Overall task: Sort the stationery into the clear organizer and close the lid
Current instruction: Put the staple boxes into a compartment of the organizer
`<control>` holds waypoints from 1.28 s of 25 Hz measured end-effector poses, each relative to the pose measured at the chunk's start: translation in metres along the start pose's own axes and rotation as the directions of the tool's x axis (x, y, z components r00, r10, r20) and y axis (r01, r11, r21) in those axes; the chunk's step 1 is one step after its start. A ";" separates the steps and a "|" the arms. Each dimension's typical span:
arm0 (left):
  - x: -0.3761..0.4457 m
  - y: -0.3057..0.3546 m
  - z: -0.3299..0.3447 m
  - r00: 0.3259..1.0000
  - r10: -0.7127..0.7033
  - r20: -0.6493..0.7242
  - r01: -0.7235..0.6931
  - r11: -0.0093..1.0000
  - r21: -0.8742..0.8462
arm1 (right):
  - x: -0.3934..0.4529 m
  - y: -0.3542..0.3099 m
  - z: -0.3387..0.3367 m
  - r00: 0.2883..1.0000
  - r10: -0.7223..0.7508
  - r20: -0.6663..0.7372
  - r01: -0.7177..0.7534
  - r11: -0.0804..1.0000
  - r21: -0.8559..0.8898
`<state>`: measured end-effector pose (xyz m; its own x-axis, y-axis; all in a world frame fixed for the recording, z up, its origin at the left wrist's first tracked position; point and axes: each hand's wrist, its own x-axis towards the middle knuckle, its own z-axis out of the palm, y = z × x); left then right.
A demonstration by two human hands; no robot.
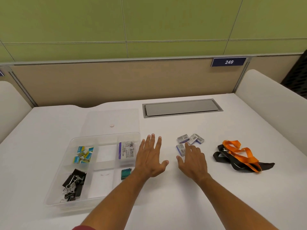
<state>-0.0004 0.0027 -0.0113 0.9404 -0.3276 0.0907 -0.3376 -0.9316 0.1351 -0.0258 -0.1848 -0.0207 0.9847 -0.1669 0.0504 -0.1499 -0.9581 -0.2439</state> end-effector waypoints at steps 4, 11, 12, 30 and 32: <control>0.003 0.005 0.009 0.999 -0.031 0.005 0.032 0.999 -0.011 | 0.018 0.002 0.007 1.000 -0.017 0.004 0.017 0.999 0.029; 0.022 0.012 0.016 0.999 -0.050 0.014 0.050 0.999 0.006 | 0.034 0.002 0.016 0.998 -0.028 0.061 0.019 0.989 0.146; 0.027 0.014 0.017 0.999 -0.050 0.016 0.050 0.999 0.000 | 0.034 0.004 0.014 0.997 -0.022 0.071 0.009 0.983 0.182; 0.119 0.087 0.044 0.975 0.019 0.220 0.018 0.986 -0.167 | 0.046 0.083 -0.016 0.984 0.138 -0.111 -0.100 0.951 0.292; 0.118 0.085 0.045 0.984 0.036 0.177 -0.006 0.986 -0.169 | 0.052 0.087 -0.017 0.979 0.158 -0.130 -0.122 0.960 0.252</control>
<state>0.0838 -0.1219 -0.0335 0.9200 -0.3835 -0.0803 -0.3447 -0.8897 0.2995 0.0109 -0.2808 -0.0225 0.9284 -0.3454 0.1368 -0.2415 -0.8409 -0.4844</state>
